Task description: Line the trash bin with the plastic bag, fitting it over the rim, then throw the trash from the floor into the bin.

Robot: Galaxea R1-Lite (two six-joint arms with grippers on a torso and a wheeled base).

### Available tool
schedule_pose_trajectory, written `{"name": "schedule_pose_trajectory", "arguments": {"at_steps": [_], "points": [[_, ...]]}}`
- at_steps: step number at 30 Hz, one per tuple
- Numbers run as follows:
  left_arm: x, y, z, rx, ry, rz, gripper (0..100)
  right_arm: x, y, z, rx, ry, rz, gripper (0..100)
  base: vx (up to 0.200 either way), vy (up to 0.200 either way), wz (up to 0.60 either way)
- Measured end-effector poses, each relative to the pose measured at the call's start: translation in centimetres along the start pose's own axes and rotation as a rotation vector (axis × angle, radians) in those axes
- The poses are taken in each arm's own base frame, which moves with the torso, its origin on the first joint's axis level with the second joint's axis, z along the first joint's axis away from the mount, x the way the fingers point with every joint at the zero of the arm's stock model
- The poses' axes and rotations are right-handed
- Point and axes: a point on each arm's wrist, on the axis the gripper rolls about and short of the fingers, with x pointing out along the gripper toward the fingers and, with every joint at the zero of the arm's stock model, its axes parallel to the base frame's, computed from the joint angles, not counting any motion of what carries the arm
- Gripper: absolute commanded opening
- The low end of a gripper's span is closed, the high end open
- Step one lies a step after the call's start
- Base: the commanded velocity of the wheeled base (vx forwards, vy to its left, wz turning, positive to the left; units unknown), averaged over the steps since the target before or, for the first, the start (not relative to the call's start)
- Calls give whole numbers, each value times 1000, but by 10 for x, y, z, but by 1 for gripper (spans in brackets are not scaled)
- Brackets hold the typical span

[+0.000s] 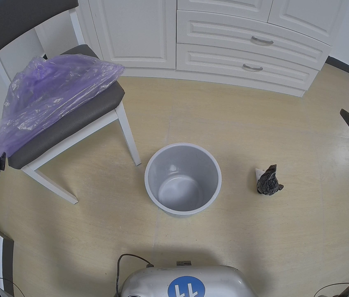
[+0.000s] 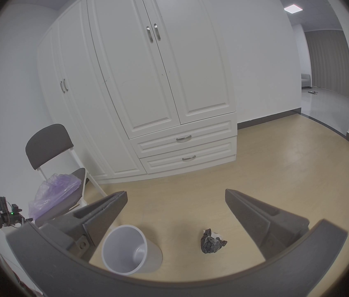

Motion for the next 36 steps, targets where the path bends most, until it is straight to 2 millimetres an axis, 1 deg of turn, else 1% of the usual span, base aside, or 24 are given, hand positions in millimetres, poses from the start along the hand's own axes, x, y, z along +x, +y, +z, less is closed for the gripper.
{"name": "schedule_pose_trajectory", "arguments": {"at_steps": [9, 13, 16, 20, 22, 26, 30, 36], "points": [[20, 6, -2, -44, -65, 73, 100, -3, 0, 2, 1, -11, 3, 100, 0, 0, 0], [25, 7, -2, -87, -121, 110, 100, -4, 1, 3, 2, -16, 7, 100, 0, 0, 0], [23, 9, 1, -124, -198, 150, 100, -5, 1, 4, 3, -21, 9, 100, 0, 0, 0], [12, 10, 0, -165, -300, 200, 100, -6, 1, 5, 4, -25, 12, 100, 0, 0, 0], [5, 8, -4, -177, -315, 205, 100, -7, 1, 5, 4, -27, 12, 100, 0, 0, 0], [-3, 1, -14, -206, -293, 180, 100, -8, 2, 5, 5, -29, 15, 100, 0, 0, 0], [-4, -1, -14, -225, -293, 170, 100, -9, 2, 6, 5, -33, 16, 100, 0, 0, 0], [1, 3, -7, -258, -326, 178, 100, -9, 2, 7, 5, -36, 17, 100, 0, 0, 0]]}}
